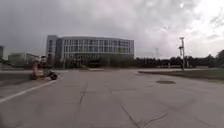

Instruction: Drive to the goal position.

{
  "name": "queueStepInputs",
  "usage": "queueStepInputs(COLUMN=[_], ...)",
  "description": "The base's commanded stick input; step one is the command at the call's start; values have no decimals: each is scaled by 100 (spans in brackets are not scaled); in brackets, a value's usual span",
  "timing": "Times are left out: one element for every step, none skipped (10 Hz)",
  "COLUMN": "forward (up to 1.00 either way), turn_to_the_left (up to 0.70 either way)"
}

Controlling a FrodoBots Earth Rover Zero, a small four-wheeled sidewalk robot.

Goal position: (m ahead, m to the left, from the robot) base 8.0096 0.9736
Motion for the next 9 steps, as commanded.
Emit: queueStepInputs(forward=[70,70,70,70,70,70,70,70,70], turn_to_the_left=[-1,-1,-1,-1,-1,-1,-1,-1,-1])
